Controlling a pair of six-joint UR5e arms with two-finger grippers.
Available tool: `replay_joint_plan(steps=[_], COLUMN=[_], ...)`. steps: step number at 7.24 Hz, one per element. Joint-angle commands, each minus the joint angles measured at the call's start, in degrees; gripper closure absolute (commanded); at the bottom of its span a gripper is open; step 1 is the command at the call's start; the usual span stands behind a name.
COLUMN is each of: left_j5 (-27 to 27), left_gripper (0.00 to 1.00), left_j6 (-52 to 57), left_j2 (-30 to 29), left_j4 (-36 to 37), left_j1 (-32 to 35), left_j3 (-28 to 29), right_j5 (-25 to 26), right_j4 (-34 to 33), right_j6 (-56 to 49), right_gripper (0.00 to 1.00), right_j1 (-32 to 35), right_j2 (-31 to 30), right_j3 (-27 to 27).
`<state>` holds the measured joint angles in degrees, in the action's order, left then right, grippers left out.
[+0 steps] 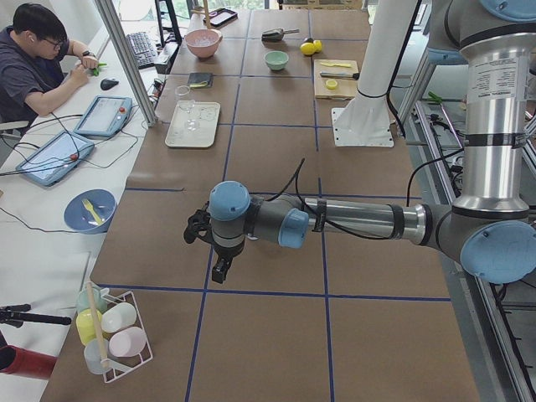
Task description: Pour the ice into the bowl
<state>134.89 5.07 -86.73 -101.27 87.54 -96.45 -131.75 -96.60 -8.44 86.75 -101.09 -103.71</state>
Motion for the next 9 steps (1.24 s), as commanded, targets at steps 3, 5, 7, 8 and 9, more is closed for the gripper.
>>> replay_joint_plan(steps=[3, 5, 7, 8, 9], left_j5=[-0.15, -0.33, -0.06, -0.32, -0.07], left_gripper=[0.0, 0.0, 0.0, 0.0, 0.0], left_j6=[-0.41, -0.58, -0.5, -0.59, -0.59], left_j2=[-0.02, -0.54, -0.11, 0.16, 0.33], left_j4=[-5.59, -13.03, -13.87, -13.78, -13.52], left_j1=[0.0, 0.0, 0.0, 0.0, 0.09], left_j3=[-0.4, 0.29, 0.04, 0.38, 0.47], right_j5=[-0.09, -0.18, -0.26, -0.18, -0.35], right_j4=[-0.08, -0.08, 0.01, 0.09, 0.09], right_j6=[0.17, 0.17, 0.26, 0.35, 0.09], right_gripper=[0.0, 0.0, 0.0, 0.0, 0.0], right_j1=[0.0, 0.0, 0.0, -0.09, -0.17], right_j2=[0.02, 0.02, 0.1, 1.76, 2.91], right_j3=[0.0, -0.09, -1.05, -2.71, -4.47])
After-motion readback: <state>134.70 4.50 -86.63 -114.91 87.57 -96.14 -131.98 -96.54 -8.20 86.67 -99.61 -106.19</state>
